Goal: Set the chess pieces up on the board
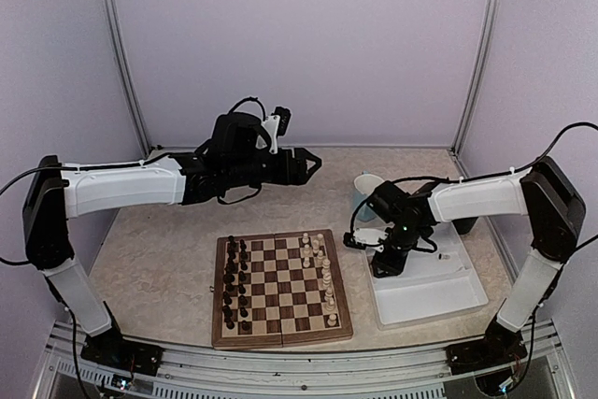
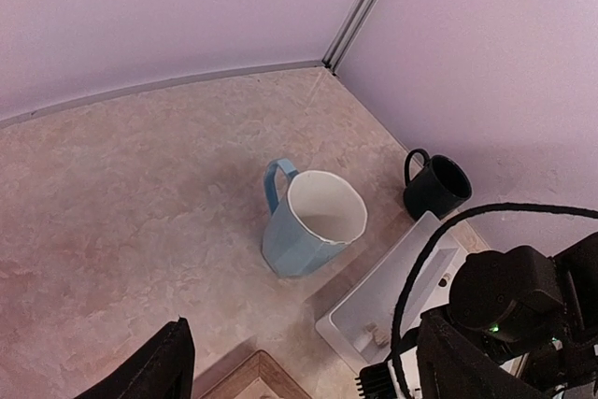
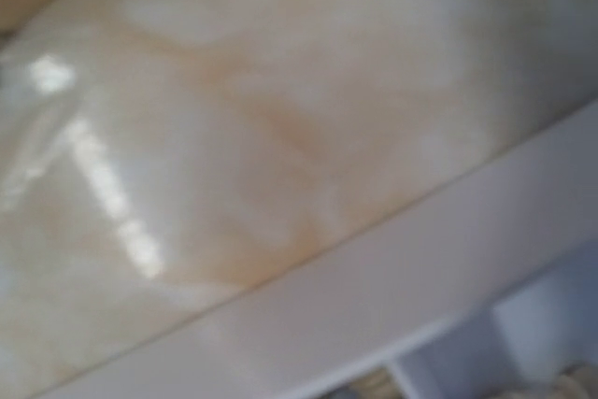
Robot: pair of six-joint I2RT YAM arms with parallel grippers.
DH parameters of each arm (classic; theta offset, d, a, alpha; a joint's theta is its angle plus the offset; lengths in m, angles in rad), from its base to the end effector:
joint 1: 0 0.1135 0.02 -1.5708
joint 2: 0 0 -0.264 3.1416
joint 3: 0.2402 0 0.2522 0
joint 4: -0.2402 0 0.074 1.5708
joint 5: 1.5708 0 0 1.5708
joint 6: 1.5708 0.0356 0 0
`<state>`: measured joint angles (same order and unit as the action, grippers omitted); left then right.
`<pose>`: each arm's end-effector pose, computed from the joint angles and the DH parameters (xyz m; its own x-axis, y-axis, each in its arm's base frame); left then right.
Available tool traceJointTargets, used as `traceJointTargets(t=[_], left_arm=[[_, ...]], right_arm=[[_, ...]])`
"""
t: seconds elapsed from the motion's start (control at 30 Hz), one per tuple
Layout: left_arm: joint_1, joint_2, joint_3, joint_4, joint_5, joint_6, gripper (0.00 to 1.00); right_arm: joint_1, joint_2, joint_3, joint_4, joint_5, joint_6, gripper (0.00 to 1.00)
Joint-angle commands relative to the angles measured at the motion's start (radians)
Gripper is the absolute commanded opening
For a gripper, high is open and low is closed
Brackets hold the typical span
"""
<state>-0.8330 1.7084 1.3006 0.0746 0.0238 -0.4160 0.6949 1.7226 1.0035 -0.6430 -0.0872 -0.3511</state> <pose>0.2741 -0.3028 0.2971 -0.5063 -0.0436 -0.8613 0.6016 0.6977 -0.3890 0.2334 0.1986 0.1512 -0.4815 -0.8474 -0.2238 -0.8704 0.4922 0.0087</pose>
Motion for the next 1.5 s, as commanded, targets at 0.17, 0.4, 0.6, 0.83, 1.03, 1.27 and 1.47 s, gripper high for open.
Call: traceJointTargets(t=[0.17, 0.4, 0.6, 0.83, 1.03, 1.27, 1.47], left_arm=[[0.004, 0.002, 0.021, 0.009, 0.024, 0.009, 0.81], [0.006, 0.015, 0.020, 0.017, 0.041, 0.008, 0.81], [0.008, 0.002, 0.004, 0.020, 0.042, 0.008, 0.81], [0.008, -0.003, -0.003, 0.022, 0.054, 0.008, 0.81], [0.011, -0.004, -0.002, 0.008, 0.115, 0.013, 0.79], [0.014, 0.076, 0.065, -0.050, 0.323, -0.039, 0.67], [0.010, 0.178, 0.127, -0.101, 0.467, -0.045, 0.65]], right_arm=[[-0.078, -0.031, -0.050, 0.022, 0.134, -0.004, 0.31], [-0.080, 0.012, -0.031, 0.000, -0.058, -0.039, 0.24], [-0.080, 0.037, -0.027, 0.030, -0.100, -0.066, 0.26], [-0.080, 0.058, -0.036, 0.049, -0.116, -0.119, 0.12], [-0.083, -0.054, -0.110, 0.057, -0.108, -0.203, 0.03], [-0.083, -0.277, -0.163, 0.098, -0.104, -0.290, 0.00], [-0.083, -0.322, -0.148, 0.071, -0.104, -0.296, 0.00]])
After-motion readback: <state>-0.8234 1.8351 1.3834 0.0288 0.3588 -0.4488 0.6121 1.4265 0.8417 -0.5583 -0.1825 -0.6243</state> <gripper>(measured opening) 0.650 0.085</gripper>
